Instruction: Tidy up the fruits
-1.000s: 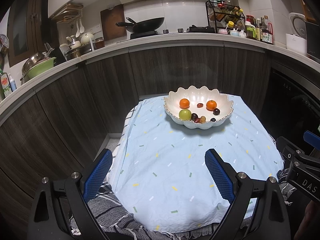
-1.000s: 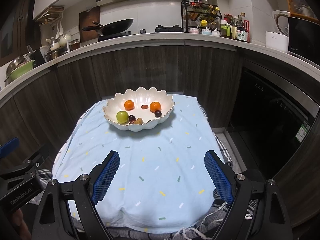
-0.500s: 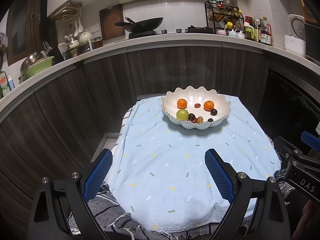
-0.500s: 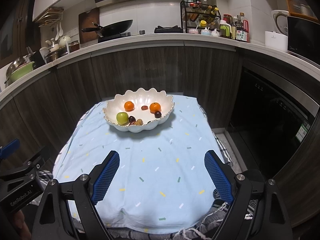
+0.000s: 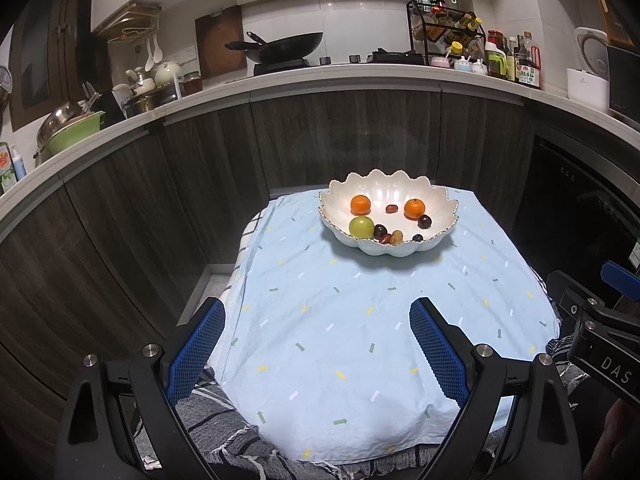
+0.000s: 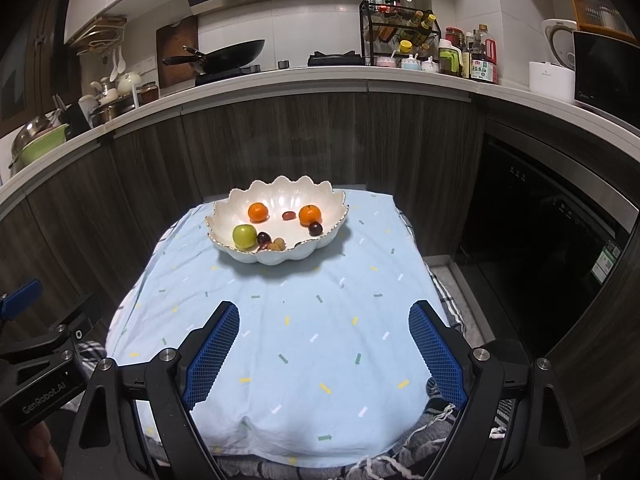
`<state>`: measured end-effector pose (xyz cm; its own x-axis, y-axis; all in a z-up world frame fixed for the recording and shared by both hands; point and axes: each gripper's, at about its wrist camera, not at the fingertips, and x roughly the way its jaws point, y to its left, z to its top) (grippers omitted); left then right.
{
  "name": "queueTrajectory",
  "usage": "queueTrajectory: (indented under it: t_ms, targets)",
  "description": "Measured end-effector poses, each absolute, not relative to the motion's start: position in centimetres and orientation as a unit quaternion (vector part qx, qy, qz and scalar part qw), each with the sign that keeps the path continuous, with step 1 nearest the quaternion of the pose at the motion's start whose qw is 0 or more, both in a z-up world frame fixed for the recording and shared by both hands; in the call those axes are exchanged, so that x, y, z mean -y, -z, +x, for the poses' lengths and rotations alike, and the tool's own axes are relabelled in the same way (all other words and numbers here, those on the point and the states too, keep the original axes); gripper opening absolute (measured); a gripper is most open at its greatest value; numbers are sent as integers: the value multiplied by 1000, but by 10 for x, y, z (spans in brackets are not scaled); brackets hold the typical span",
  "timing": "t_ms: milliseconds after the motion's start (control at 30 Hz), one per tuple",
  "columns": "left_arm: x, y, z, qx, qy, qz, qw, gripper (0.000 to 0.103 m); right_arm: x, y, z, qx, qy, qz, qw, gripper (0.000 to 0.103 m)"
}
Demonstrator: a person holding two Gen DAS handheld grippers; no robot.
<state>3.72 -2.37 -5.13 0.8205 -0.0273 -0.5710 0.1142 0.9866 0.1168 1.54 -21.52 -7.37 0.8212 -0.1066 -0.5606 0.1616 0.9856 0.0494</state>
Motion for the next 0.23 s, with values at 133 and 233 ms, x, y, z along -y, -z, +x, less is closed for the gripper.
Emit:
queueTrajectory:
  t_ms: [133, 233]
  targets:
    - [22, 53, 39, -300, 36, 71, 951, 95, 213, 75, 15, -292, 72, 48, 952, 88]
    - [21, 55, 42, -306, 38, 66, 949, 95, 213, 76, 17, -294, 72, 50, 952, 88]
